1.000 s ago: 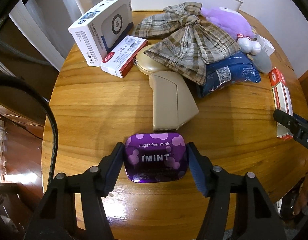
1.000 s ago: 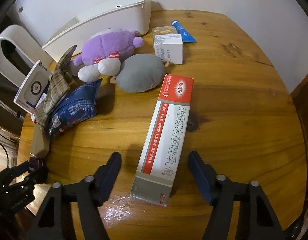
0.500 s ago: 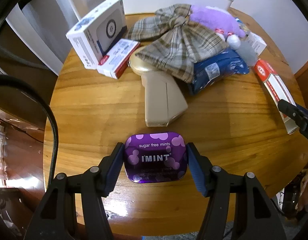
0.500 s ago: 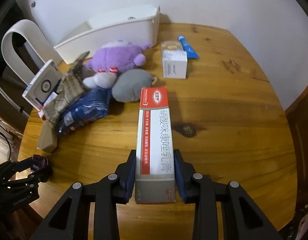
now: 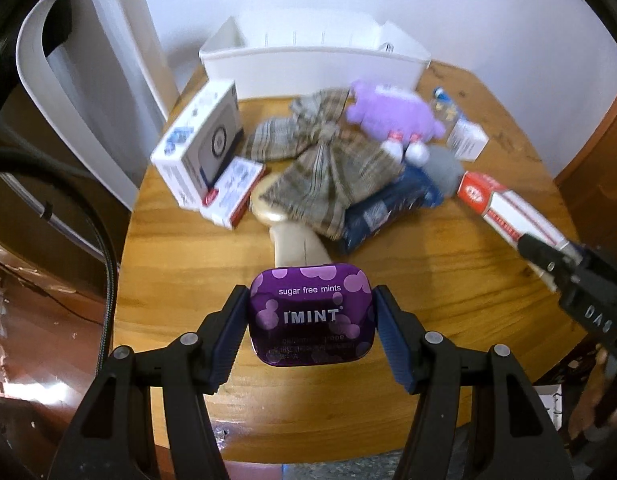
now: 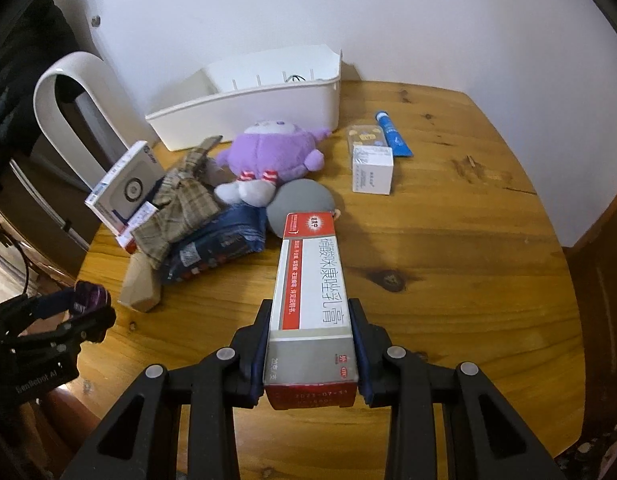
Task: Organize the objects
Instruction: 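Carry the mint tin and ointment box up over the white tray, then lower the mint tin and ointment box into the tray and open both grippers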
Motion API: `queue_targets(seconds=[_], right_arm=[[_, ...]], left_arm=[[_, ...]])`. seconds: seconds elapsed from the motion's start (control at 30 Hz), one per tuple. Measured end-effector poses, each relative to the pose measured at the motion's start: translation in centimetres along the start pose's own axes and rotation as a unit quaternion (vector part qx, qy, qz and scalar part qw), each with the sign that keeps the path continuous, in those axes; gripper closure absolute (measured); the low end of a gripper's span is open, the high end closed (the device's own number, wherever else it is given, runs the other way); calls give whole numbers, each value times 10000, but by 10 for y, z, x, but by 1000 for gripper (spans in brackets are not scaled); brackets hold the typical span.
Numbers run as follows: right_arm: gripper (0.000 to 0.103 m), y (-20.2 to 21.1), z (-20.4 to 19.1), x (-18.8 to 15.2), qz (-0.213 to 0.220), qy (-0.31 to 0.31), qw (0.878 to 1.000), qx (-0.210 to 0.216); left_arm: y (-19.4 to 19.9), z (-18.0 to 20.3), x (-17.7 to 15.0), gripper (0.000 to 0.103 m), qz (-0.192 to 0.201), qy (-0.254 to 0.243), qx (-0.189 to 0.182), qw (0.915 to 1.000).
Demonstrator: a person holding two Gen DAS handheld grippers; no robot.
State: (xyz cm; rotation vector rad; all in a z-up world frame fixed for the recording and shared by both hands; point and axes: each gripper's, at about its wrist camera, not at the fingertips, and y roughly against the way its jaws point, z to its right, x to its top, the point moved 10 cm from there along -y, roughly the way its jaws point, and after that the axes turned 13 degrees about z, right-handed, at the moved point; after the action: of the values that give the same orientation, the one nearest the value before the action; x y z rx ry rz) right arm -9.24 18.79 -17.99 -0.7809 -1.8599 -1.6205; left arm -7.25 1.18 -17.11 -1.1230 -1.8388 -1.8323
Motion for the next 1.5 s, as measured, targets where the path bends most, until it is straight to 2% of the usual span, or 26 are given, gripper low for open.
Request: queue_targets(seconds=[0.13, 0.43, 0.73, 0.9, 1.0, 1.1, 1.23, 1.37, 1.5], right_arm=[[68, 12, -2, 15, 197, -39, 9998, 56], [68, 44, -21, 73, 760, 106, 9966, 305], [68, 57, -44, 156, 1170, 395, 9904, 627], [68, 47, -52, 208, 1382, 491, 9869, 676], [68, 34, -59, 237, 1484, 527, 9851, 698], [68, 12, -66, 262, 1483, 401, 9849, 800], [68, -33, -76, 285, 1408, 209, 9857, 903], [68, -83, -82, 286, 1160, -40, 9883, 991], [68, -138, -82, 269, 723, -316, 9918, 1003]], left_arm=[[7, -3, 26, 37, 262, -36, -156, 9995], [46, -5, 120, 37, 969, -230, -495, 9938], [71, -8, 213, 37, 1595, -686, -458, 9837], [68, -9, 261, 37, 1835, -853, -368, 9786], [56, -13, 283, 37, 1906, -883, -223, 9774], [28, -20, 307, 37, 1764, -777, -137, 9812], [-31, -36, 335, 37, 1496, -653, 122, 9865], [-89, -51, 350, 37, 1257, -550, 345, 9899], [-143, -62, 350, 37, 993, -396, 486, 9931]])
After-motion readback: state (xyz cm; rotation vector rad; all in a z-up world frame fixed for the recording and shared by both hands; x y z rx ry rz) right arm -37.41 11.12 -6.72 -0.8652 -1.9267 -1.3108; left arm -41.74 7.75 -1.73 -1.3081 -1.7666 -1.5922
